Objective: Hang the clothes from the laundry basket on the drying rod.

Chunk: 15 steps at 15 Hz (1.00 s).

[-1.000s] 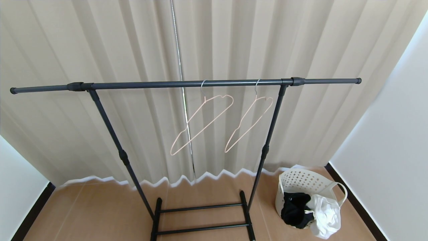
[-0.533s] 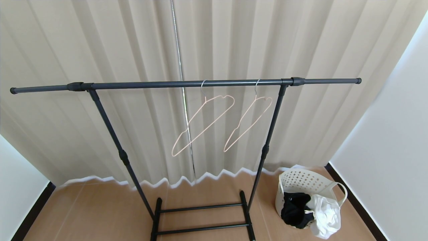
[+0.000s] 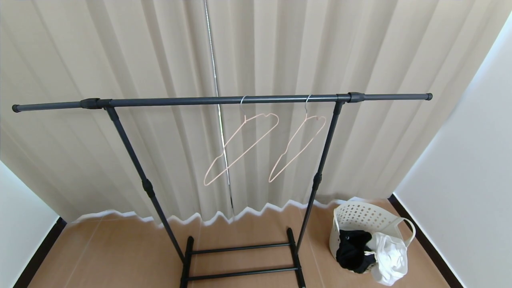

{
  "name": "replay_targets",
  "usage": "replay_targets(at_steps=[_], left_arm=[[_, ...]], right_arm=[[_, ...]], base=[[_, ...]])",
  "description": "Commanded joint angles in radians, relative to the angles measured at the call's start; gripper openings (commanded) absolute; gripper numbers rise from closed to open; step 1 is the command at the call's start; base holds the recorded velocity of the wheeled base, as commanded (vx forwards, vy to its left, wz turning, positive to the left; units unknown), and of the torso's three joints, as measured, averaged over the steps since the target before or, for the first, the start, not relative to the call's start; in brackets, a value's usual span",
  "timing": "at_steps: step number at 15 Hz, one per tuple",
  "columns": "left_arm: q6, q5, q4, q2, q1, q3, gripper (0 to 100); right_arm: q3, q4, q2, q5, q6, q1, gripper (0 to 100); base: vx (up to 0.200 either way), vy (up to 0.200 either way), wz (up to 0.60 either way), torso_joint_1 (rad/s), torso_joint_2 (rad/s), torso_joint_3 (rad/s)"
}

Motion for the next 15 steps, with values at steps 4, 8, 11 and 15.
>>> replay_targets(at_steps=[4,8,11,15], left_arm=[[-0.001,-0.002,0.0,0.001,0.0,0.0,100],[-0.001,-0.002,0.0,0.001,0.0,0.0,100],[-0.001,-0.002,0.0,0.001,0.0,0.0,100],[-0.001,-0.002,0.0,0.001,0.0,0.0,100]], right_arm=[[0.0,0.0,0.001,0.001,-0.001,0.0,100],[-0.001,0.0,0.001,0.001,-0.001,0.0,100],[0.0,0.0,0.001,0.001,-0.001,0.0,100],[-0.001,0.0,0.001,0.001,0.001,0.0,100]], base=[[0.0,0.0,0.0,-0.08,0.16,0.089],[0.0,0.0,0.0,-0.096,0.23,0.126],[0.0,0.0,0.0,-0.136,0.29,0.155],[0.0,0.0,0.0,-0.147,0.33,0.185]])
